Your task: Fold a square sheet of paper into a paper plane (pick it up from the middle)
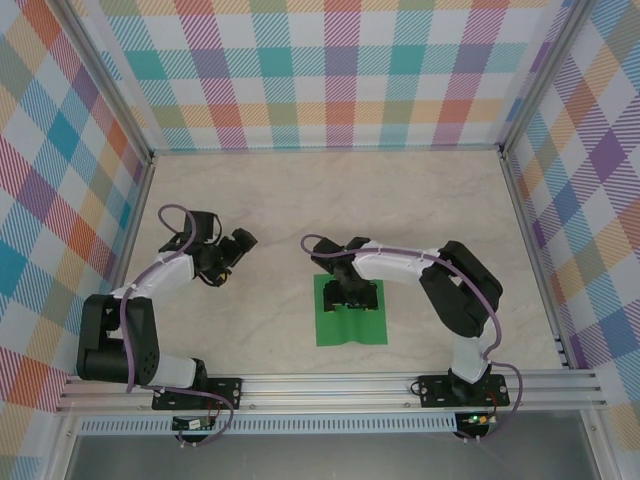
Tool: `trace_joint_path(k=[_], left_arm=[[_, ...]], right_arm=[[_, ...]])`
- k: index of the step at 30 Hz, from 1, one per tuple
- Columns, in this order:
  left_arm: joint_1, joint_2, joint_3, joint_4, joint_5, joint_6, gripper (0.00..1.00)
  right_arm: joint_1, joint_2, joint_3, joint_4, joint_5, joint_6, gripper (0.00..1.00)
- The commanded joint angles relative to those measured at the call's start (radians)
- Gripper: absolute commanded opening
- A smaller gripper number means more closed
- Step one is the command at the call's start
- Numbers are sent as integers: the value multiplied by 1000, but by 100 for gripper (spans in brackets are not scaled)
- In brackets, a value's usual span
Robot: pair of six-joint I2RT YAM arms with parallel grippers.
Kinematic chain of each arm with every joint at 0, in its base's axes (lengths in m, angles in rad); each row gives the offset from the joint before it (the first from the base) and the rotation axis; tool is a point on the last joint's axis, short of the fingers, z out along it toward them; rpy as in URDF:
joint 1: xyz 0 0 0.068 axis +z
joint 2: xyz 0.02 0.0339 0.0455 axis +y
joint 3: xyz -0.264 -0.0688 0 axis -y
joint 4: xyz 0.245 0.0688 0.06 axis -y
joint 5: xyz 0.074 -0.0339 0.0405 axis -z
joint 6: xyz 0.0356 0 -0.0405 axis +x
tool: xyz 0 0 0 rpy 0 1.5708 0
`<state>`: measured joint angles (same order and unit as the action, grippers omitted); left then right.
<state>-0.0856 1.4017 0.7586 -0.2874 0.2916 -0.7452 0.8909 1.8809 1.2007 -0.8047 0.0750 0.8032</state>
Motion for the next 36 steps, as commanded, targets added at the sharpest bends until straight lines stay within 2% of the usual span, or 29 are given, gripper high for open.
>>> trace_joint_path(k=[1, 7, 10, 12, 17, 20, 24, 29, 36], left_arm=[[-24, -23, -30, 64, 52, -34, 100], [-57, -47, -79, 125, 70, -50, 100], [-70, -53, -108, 191, 106, -75, 98], [-79, -53, -126, 250, 145, -97, 96], [-107, -49, -144, 347, 233, -123, 92], [-122, -46, -158, 412, 275, -145, 90], [-150, -27, -167, 463, 296, -160, 87], [-192, 12, -161, 488, 275, -166, 85], [-276, 22, -133, 472, 211, -163, 85]], right_arm=[[-1, 20, -49, 63, 21, 16, 72], [-7, -96, -56, 153, -9, 1, 46], [-18, -167, -74, 269, -92, -18, 32], [-42, -211, -106, 389, -197, -15, 26], [-117, -292, -283, 826, -448, 75, 25], [-154, -278, -334, 958, -532, 117, 26], [-158, -251, -340, 895, -486, 81, 28], [-161, -246, -379, 838, -366, 29, 33], [-162, -241, -393, 740, -259, -50, 39]])
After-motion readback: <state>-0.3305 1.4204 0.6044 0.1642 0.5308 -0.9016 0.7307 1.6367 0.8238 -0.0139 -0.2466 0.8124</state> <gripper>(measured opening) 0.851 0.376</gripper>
